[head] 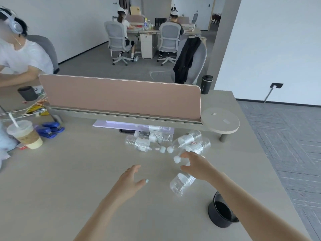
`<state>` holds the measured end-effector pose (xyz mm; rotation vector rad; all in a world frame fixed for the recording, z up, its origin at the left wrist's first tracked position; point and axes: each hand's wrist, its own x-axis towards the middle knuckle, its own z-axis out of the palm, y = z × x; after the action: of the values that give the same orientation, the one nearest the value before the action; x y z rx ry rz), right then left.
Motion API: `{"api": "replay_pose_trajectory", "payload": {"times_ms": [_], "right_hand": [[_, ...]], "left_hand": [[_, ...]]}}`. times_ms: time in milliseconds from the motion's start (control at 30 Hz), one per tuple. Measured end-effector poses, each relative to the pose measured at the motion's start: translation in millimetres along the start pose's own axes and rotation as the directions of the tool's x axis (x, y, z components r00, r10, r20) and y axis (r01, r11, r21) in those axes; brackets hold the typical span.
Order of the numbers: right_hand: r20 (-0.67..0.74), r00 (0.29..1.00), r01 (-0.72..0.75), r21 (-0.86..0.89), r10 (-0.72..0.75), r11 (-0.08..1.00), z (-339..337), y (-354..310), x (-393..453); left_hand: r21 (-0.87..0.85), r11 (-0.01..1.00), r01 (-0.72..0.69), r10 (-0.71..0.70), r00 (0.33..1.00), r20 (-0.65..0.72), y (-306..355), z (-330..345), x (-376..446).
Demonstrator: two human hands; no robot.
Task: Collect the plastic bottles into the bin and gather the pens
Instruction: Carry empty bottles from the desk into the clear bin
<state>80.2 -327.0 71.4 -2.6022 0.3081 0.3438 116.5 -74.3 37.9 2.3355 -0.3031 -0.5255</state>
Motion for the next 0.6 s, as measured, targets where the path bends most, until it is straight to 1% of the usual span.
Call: {"api": "replay_pose_trajectory", "payload": {"times_ms": [100,233,300,333,400,500,533,600], "right_hand": [[-0.023,0.998,-0.057,-0.016,0.056,0.998,12,-14,26],[-0.048,0.992,-0.120,0.021,0.121,0.993,31,-47,66],[-0.052,0.989,-0.137,0.012,0.137,0.991,40,-62,87],[-0.055,0.988,-0.146,0.011,0.146,0.989,43,-68,95],[-0.066,0.983,-0.171,0.017,0.171,0.985,47,-75,108],[-0.093,0.973,-0.210,0.021,0.211,0.978,50,-77,121],[-0.103,0.970,-0.221,0.020,0.222,0.975,49,-77,124],[-0.125,0.963,-0.240,0.020,0.240,0.971,48,-75,132]], "left_hand": [[0.018,0.999,-0.039,0.038,0.998,0.054,-14,-16,35],[0.071,0.990,-0.118,0.110,0.988,0.107,-33,-46,87],[0.106,0.978,-0.180,0.167,0.979,0.116,-36,-56,116],[0.151,0.964,-0.220,0.201,0.971,0.131,-36,-57,130],[0.271,0.912,-0.309,0.273,0.948,0.163,-32,-57,155],[0.450,0.777,-0.439,0.390,0.898,0.203,-28,-54,192],[0.504,0.727,-0.466,0.408,0.884,0.230,-28,-53,206],[0.577,0.652,-0.491,0.389,0.871,0.301,-29,-47,229]]}}
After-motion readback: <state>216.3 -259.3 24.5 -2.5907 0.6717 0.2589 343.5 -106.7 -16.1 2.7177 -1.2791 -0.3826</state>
